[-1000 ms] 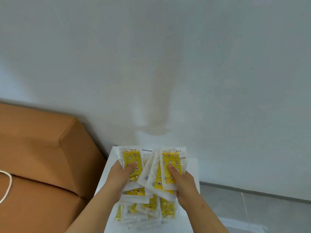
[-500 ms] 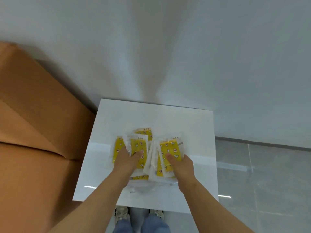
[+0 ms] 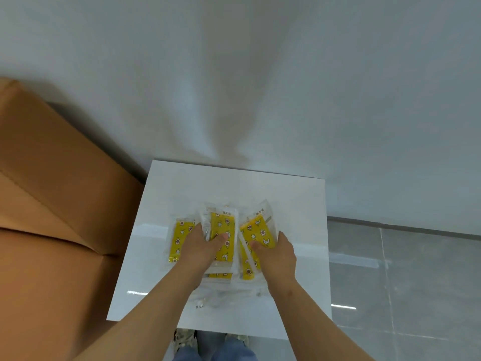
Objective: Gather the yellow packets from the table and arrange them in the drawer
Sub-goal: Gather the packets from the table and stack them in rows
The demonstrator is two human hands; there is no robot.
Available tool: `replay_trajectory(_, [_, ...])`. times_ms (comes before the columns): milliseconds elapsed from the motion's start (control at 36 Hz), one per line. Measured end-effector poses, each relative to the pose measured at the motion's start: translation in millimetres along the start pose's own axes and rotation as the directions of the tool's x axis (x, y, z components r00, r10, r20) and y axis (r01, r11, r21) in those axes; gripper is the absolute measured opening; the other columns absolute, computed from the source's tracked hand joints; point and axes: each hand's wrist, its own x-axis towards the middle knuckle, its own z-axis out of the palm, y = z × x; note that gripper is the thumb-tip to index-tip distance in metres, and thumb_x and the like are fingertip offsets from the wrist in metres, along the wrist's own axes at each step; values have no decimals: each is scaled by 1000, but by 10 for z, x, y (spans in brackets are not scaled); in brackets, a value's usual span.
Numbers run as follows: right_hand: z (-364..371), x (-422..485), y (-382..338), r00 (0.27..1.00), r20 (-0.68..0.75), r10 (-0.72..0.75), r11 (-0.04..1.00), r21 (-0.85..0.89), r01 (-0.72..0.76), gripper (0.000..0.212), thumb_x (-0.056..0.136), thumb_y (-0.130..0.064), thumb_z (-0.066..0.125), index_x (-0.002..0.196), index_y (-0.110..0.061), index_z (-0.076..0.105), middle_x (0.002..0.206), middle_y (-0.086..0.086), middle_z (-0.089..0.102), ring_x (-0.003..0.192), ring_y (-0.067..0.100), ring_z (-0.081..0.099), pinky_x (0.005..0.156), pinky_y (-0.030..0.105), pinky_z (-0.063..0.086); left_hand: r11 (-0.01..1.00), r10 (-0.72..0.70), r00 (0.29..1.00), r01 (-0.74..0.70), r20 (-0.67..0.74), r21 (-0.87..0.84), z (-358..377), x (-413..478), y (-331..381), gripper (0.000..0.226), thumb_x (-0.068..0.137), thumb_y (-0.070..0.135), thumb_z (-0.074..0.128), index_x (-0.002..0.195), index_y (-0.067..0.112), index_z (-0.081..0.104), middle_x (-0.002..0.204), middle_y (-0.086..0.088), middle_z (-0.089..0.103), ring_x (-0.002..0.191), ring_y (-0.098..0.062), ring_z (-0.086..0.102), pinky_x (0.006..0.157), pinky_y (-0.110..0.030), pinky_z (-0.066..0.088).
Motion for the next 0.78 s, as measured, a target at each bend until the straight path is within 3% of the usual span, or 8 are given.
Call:
replay_trajectory(139, [-147, -145, -156, 986, 152, 67, 941, 319, -114, 14, 83, -7, 67, 88, -20, 64, 95, 7, 69, 90, 26, 66, 85, 44, 54, 997, 43, 998, -40, 49, -69, -151, -194, 188, 23, 88, 19, 64, 110, 19, 58, 106, -3, 65, 98, -22, 60, 87, -38, 47])
replay_trajectory(278, [-354, -386, -451, 974, 225, -8, 879, 466, -100, 17, 86, -7, 65, 100, -17, 63, 97, 8, 70, 89, 27, 68, 81, 46, 56, 987, 117, 992, -111, 48, -112, -375, -475, 450, 16, 88, 16, 64, 103, 18, 61, 100, -5, 68, 93, -25, 65, 89, -44, 51])
replay_trajectory(361, [-462, -558, -672, 976, 209, -68, 858, 512, -50, 14, 87, -10, 64, 98, -19, 62, 99, 9, 70, 90, 27, 68, 79, 45, 56, 980, 162, 986, -155, 49, -126, -488, -668, 603, 10, 87, 18, 65, 95, 23, 60, 100, -4, 69, 94, -26, 65, 92, -48, 50])
replay_trajectory(444, [-555, -788, -871, 971, 175, -163, 840, 541, 44, 14, 88, -11, 64, 98, -21, 62, 101, 8, 70, 94, 27, 68, 87, 49, 54, 966, 218, 974, -207, 60, -153, -604, -889, 730, 18, 86, 22, 66, 104, 21, 62, 103, -3, 70, 97, -26, 65, 93, -51, 49])
replay_trajectory(611, [-608, -1407, -1048, 960, 98, -264, 776, 612, 151, 26, 89, -15, 62, 115, -21, 61, 108, 7, 70, 102, 28, 66, 94, 52, 50, 918, 363, 930, -347, 56, -189, -859, -1364, 838, 13, 86, 23, 66, 100, 23, 64, 104, -1, 70, 103, -27, 62, 96, -52, 46])
replay_trajectory(722, [-673, -2020, -1060, 953, 54, -299, 707, 683, 183, 15, 93, -12, 56, 104, -19, 61, 96, 9, 71, 85, 24, 69, 74, 41, 58, 865, 486, 868, -462, 97, -197, -1083, -1838, 903, 12, 88, 19, 64, 100, 21, 64, 101, 0, 69, 105, -26, 61, 98, -44, 44])
replay_trajectory(778, [-714, -2346, -1029, 946, -7, -324, 666, 708, 234, 13, 93, -12, 55, 102, -19, 62, 93, 8, 72, 81, 23, 70, 67, 38, 58, 830, 549, 826, -521, 129, -198, -1192, -2100, 915, 8, 88, 18, 64, 92, 24, 64, 99, -2, 69, 102, -28, 62, 97, -47, 46])
